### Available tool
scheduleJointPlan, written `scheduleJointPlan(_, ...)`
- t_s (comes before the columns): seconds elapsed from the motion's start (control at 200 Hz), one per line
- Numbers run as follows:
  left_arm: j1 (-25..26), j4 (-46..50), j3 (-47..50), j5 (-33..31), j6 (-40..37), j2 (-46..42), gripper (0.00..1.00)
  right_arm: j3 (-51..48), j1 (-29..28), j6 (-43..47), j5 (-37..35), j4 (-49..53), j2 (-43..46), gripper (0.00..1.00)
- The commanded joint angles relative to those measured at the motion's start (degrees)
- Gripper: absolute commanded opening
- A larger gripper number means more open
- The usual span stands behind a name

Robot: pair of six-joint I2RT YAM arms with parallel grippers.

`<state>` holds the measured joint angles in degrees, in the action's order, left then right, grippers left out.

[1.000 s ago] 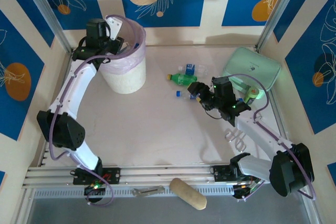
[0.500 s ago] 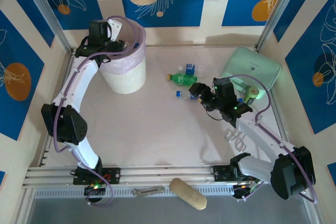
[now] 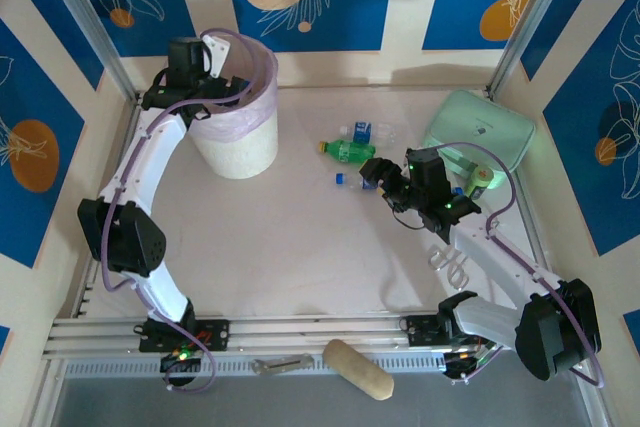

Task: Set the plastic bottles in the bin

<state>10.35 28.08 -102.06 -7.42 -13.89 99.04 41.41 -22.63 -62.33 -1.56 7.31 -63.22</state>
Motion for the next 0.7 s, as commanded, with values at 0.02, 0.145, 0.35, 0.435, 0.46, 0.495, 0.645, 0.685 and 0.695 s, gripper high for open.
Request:
scheduleJointPlan(0.02, -0.41, 0.38, -0.8, 6.82, 6.58, -5.21, 0.99, 0.01, -0.01, 0.4, -1.75, 0.95, -0.55, 0.79)
scheduleJointPlan(0.145, 0.0, -5.36, 4.44, 16.58, 15.15, -10.56, 0.99, -0.42, -0.02, -0.95, -2.77, 1.05, -2.43, 0.78)
scheduleJointPlan(0.35, 3.55, -21.09, 18.01, 28.61, 30.1, -18.49, 0.99, -1.76, 0.22, -6.01, -5.99, 0.72, -5.26, 0.78)
scheduleJointPlan(0.435, 7.76, -23.8, 22.87, 27.77, 31.55, -20.77, 0.99, -2.46, 0.22, -8.78, -7.27, -0.42, -6.46, 0.79)
scheduleJointPlan(0.46, 9.15, -24.12, 24.26, 26.89, 31.6, -21.38, 0.99, -2.49, 0.26, -9.51, -7.41, -0.62, -7.04, 0.79)
scheduleJointPlan(0.495, 11.19, -24.6, 26.13, 25.7, 31.53, -22.2, 0.99, -2.47, 0.54, -10.42, -7.32, -0.71, -7.91, 0.79)
scheduleJointPlan(0.645, 18.07, -25.94, 34.28, 19.74, 32.21, -25.22, 0.99, -2.18, 1.61, -13.48, -7.57, -3.11, -11.95, 0.79)
scheduleJointPlan(0.685, 19.23, -26.22, 36.38, 18.9, 32.78, -25.91, 1.0, -1.89, 1.95, -14.12, -7.62, -3.69, -13.13, 0.78)
scheduleJointPlan(0.695, 19.54, -26.23, 36.86, 18.57, 33.01, -26.03, 1.0, -1.84, 2.04, -14.31, -7.65, -3.92, -13.44, 0.78)
